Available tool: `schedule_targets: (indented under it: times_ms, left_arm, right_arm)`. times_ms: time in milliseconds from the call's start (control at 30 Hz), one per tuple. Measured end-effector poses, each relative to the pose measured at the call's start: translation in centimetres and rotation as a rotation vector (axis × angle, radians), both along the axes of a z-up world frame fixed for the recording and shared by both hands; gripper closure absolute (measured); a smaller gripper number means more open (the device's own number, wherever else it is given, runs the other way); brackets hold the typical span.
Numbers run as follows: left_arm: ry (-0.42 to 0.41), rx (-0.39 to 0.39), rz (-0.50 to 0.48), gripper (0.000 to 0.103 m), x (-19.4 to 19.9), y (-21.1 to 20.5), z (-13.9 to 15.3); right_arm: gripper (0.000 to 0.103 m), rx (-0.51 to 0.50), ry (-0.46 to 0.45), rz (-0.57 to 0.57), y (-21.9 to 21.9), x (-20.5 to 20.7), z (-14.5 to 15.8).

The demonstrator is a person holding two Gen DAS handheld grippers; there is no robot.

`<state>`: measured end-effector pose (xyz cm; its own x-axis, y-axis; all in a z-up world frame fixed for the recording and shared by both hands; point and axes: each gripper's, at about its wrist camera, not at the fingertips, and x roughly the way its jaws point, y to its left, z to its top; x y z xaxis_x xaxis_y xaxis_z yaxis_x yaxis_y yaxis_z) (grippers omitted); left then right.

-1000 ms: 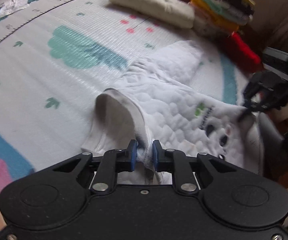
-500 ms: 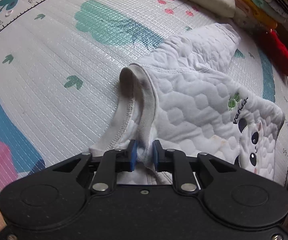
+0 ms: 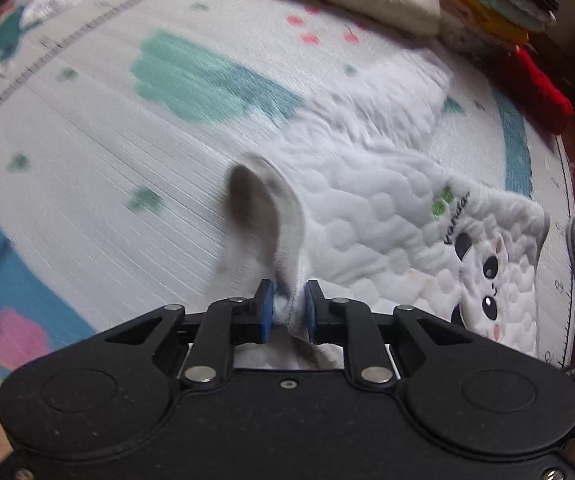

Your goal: Fold clothes

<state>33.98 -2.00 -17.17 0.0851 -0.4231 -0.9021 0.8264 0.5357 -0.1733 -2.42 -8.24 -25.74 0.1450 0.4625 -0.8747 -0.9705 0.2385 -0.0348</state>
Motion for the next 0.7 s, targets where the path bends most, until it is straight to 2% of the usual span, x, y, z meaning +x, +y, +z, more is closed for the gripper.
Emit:
schedule_targets:
  times_ms: [100,200,267,367,467,533,633,700]
  left_arm:
    - [-0.078,0.09,0.008,0.088,0.8,-0.1,-0.5]
    - [-0.056,0.064,-0.033,0.088,0.0,-0.8,-1.1]
    - [-0.08,0.09,-0.075,0.088,-0.8,-1.4,-1.5]
    - [-0.107,0.11,-0.079,0.088,-0.6,-1.4,-1.7]
    - [-0.101,0.079,-0.039,0.086,-0.5,-1.2,-1.7]
    - [-0.098,0.083,-0.036,0.068,-0.9,-0.9,-1.3]
    - [-0.166,0.079,-0.028,0.065,-2.1,0.7,1.2]
    - [-0.191,0.071,-0.038,0.065,-3.8,2.5,2.7]
  right_arm:
    - [0.023,-0.017,0.022,-0.017,0.6,0.3,-0.2]
    - [0.023,-0.018,0.044,-0.022,0.6,0.6,-0.3]
    - [0.023,-0.006,0.043,-0.028,0.3,0.5,-0.4]
    - [0.023,0.002,0.038,-0.033,0.1,0.3,-0.3]
    - [0.024,0.019,0.031,-0.034,-0.3,0.1,0.0]
    - [0.026,0.075,0.062,-0.036,-1.5,0.0,0.8]
    - [0.031,0.147,0.087,-0.101,-4.6,0.6,2.1]
    - [0.032,0.155,0.056,-0.193,-6.5,1.6,2.4]
